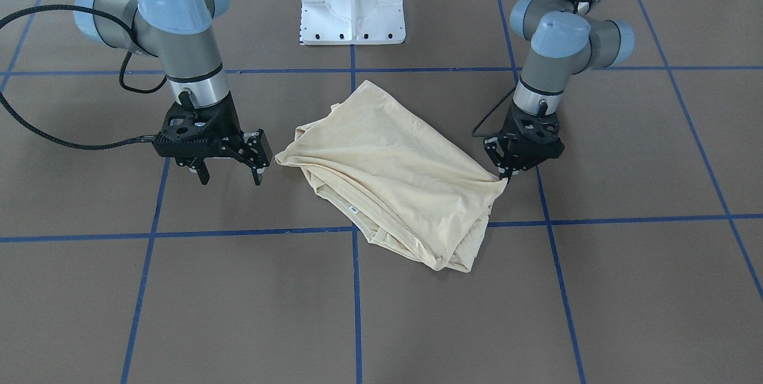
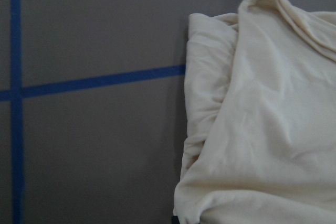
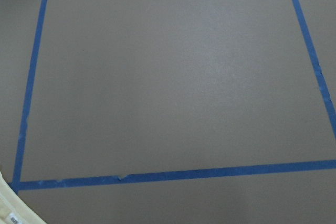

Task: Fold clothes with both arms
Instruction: 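Grasp the shirt edge with the left gripper and drag it farther from the robot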

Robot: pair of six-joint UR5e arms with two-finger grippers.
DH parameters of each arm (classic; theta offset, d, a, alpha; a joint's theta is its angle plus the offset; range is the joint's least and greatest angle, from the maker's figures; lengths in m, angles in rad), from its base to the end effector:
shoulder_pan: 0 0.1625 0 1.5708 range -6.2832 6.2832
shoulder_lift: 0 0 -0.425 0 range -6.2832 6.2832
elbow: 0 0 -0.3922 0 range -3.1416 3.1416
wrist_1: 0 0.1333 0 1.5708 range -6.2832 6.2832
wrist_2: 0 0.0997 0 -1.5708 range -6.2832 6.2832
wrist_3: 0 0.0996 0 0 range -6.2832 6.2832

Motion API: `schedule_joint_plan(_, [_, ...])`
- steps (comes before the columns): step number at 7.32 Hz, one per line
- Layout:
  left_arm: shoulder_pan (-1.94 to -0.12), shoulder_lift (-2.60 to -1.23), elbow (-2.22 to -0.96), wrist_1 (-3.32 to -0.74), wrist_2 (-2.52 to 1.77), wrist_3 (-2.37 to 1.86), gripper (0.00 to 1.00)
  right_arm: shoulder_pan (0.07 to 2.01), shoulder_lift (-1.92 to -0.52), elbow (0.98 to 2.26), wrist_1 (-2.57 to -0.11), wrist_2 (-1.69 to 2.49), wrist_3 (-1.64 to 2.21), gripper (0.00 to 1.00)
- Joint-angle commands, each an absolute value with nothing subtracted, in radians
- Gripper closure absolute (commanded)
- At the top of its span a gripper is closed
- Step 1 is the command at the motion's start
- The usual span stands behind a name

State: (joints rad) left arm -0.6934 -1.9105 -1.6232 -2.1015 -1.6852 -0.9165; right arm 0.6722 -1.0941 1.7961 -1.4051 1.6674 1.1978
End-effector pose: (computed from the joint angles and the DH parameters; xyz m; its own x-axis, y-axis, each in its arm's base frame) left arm 0.4167 -0.5048 0.3936 0.7122 0.1943 -0.6746 0.1658 0.8872 0.4306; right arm -0.4195 -0.4919 0.2749 0.6760 0.0744 0.7331 -0.3392 0.9146 0.2199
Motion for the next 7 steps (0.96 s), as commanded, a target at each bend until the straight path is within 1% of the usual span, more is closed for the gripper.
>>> schedule_joint_plan(1, [-0.807, -2.142, -1.275, -2.245, -1.692, -0.853, 1.00, 0.672, -1.094, 1.795, -1.405, 1.667, 1.198, 0.00])
schedule_joint_plan(2, [-0.828, -2.267, -1.091, -2.319, -1.693, -0.839, 1.00, 0.672, -1.092, 1.795, -1.405, 1.667, 1.198, 0.00])
schedule_joint_plan(3, [-0.863, -2.313, -1.038, -2.322, -1.698, -0.777, 1.00, 0.670, -1.092, 1.793, -1.405, 1.667, 1.198, 0.00])
schedule_joint_plan(4, [-0.873, -2.310, -1.037, -2.325, -1.703, -0.761, 0.94, 0.667, -1.089, 1.790, -1.405, 1.667, 1.198, 0.00])
schedule_joint_plan(5, [-0.873, -2.290, -1.043, -2.347, -1.704, -0.729, 0.01, 0.657, -1.077, 1.783, -1.405, 1.666, 1.210, 0.00])
schedule_joint_plan(6, [-0.879, -2.264, -1.049, -2.411, -1.719, -0.689, 0.00, 0.649, -1.066, 1.779, -1.405, 1.666, 1.218, 0.00])
schedule_joint_plan(7, [-0.894, -2.225, -1.080, -2.430, -1.788, -0.683, 0.00, 0.640, -1.018, 1.746, -1.411, 1.664, 1.264, 0.00])
